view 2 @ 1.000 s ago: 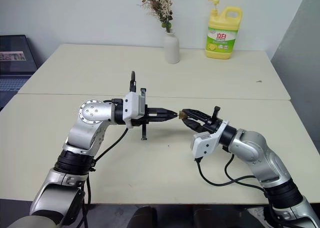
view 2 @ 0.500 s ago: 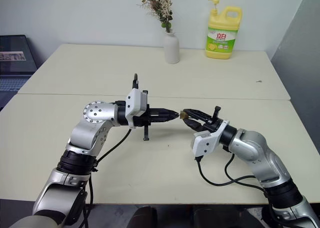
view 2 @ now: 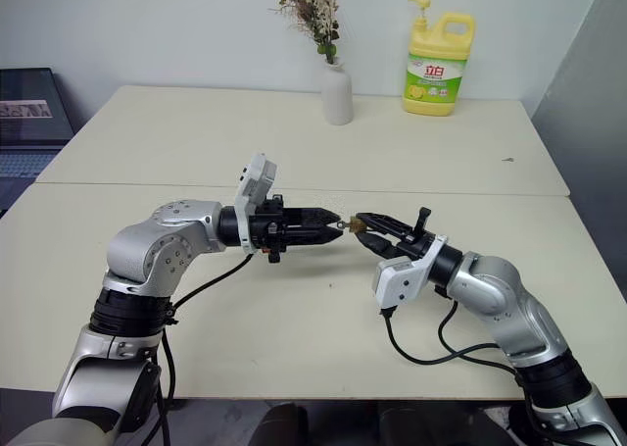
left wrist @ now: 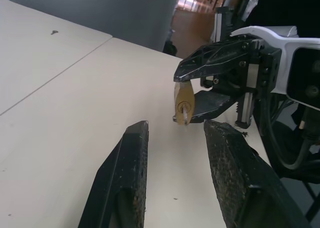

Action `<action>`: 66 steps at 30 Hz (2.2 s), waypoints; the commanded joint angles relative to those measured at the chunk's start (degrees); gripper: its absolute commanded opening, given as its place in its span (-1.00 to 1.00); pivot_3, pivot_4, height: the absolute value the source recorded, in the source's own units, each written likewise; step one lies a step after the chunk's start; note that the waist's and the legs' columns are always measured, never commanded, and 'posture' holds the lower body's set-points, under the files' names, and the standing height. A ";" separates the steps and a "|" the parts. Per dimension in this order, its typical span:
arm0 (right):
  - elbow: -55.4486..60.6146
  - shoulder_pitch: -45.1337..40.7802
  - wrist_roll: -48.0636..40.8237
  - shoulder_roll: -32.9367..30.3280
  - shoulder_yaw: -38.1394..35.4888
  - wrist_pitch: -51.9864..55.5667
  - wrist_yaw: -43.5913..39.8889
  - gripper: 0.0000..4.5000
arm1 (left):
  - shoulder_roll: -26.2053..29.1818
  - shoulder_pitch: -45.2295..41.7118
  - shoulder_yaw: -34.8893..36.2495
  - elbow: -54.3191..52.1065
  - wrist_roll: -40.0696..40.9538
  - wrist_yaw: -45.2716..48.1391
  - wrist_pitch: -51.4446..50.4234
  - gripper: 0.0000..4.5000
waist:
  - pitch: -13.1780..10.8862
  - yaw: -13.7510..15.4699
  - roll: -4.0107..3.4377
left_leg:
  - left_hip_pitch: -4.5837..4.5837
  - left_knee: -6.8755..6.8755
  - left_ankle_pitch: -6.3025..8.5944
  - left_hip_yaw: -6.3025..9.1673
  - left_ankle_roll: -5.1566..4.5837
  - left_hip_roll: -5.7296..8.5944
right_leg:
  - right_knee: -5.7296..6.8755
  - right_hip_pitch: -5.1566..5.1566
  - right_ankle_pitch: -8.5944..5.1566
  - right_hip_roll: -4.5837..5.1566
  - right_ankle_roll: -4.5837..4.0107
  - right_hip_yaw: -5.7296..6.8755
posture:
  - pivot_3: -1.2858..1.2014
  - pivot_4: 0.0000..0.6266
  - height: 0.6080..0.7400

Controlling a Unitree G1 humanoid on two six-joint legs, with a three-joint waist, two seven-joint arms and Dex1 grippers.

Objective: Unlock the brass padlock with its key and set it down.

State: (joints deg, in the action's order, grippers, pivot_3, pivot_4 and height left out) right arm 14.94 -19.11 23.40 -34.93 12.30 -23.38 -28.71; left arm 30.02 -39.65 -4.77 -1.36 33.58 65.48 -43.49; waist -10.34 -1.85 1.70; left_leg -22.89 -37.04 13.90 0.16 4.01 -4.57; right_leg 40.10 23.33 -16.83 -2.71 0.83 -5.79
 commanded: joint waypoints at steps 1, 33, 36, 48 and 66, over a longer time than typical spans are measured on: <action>1.97 -0.97 -1.39 0.25 -0.95 -0.99 0.06 -0.58 | -0.24 -1.40 0.16 -1.69 0.33 -0.81 0.23 -0.18 | 0.00 0.00 0.00 | 0.00 0.00 0.00 0.00 0.00 0.00 | 0.00 0.00 0.00 0.00 0.00 0.00 | 0.03 -0.52 1.00; 2.46 -1.06 -1.49 0.38 -0.37 -2.10 -1.14 -0.58 | -2.23 -2.90 -0.84 0.75 0.25 -1.81 0.31 0.32 | 0.00 0.00 0.00 | 0.00 0.00 0.00 0.00 0.00 0.00 | 0.01 0.00 0.00 0.00 0.00 -0.01 | 0.03 -0.52 1.00; 2.61 -1.08 -1.49 0.55 -0.22 -2.14 -1.17 -0.58 | -2.92 -3.12 -0.78 1.01 -0.08 -2.27 0.90 0.32 | 0.00 -0.01 0.00 | 0.00 0.00 0.00 0.00 0.00 0.00 | 0.01 0.00 0.00 0.00 0.00 -0.01 | 0.03 -0.52 1.00; 2.62 -1.00 -1.36 1.27 0.03 -2.08 -1.37 -0.58 | -3.59 -3.02 -1.86 0.67 -0.09 -2.09 1.07 0.15 | 0.00 0.00 0.00 | 0.00 0.00 0.00 0.00 0.00 0.00 | 0.01 0.00 0.00 0.00 0.00 -0.01 | 0.03 -0.52 1.00; 3.32 0.71 -4.15 -0.10 -2.33 2.84 -4.03 0.04 | -3.42 -2.47 -2.51 1.02 -1.50 -0.99 2.46 -0.92 | 0.00 0.01 0.00 | 0.00 -0.01 0.00 0.00 0.00 0.01 | 0.01 0.00 0.00 0.00 0.00 -0.01 | 0.03 -0.52 1.00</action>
State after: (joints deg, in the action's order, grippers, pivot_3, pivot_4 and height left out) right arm 16.12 -18.69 21.08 -34.21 12.27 -21.55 -32.11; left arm 26.19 -41.43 -7.65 0.37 32.13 63.97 -42.08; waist -10.34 -1.85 1.70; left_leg -22.89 -37.05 13.90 0.16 4.01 -4.57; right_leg 40.11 23.33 -16.83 -2.71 0.83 -5.80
